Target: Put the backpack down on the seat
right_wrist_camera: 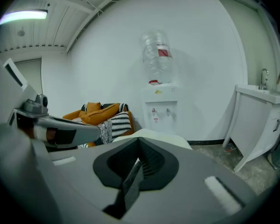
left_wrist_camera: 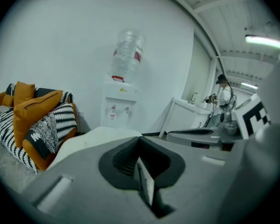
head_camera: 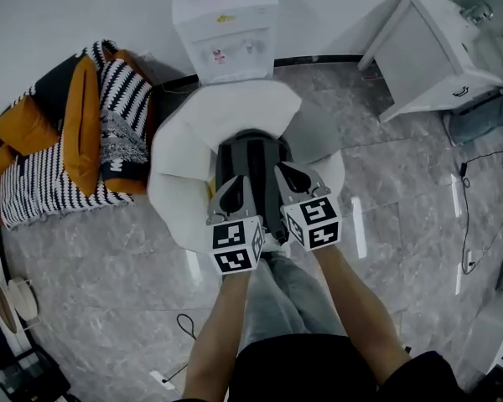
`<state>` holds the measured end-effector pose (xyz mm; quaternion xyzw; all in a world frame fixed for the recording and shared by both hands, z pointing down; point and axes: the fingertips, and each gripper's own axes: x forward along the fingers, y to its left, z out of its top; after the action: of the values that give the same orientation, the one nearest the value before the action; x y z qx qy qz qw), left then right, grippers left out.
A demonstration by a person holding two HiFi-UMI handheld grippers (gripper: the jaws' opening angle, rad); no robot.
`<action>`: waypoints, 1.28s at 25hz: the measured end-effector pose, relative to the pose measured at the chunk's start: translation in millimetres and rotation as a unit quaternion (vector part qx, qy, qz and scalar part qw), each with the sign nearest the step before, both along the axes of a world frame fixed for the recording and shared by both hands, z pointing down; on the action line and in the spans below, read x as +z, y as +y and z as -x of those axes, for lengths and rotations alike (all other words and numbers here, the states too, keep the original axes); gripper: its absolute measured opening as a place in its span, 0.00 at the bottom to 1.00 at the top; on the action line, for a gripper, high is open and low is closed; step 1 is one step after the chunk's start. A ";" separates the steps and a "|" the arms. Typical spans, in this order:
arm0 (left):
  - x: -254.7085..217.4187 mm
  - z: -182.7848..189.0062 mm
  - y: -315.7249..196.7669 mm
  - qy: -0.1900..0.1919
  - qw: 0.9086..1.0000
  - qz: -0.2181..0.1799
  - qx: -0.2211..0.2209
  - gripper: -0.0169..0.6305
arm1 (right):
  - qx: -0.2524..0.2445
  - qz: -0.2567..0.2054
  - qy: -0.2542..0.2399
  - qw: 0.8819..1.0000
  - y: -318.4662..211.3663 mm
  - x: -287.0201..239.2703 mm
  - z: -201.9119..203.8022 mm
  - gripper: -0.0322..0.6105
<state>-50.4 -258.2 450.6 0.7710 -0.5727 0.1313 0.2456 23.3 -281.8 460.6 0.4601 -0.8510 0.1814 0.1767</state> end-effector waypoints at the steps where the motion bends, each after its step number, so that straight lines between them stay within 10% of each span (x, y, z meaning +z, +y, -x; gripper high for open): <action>1: -10.1 -0.3 0.5 -0.005 1.000 -0.008 -0.002 0.03 | 0.003 -0.006 -0.004 1.000 -0.8 -10.7 -0.4 0.06; 23: -255.3 1.8 20.1 -0.039 0.971 -0.237 -0.010 0.03 | -0.045 -0.234 0.008 0.971 15.6 -246.0 8.9 0.06; 32: -310.7 3.4 38.3 -0.056 0.949 -0.310 -0.020 0.03 | -0.023 -0.237 -0.100 0.966 25.5 -306.4 -0.8 0.06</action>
<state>-53.8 -219.9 139.9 0.7888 -0.6135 -0.0148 -0.0355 24.0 -256.2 154.1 0.4491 -0.8931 0.0154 -0.0194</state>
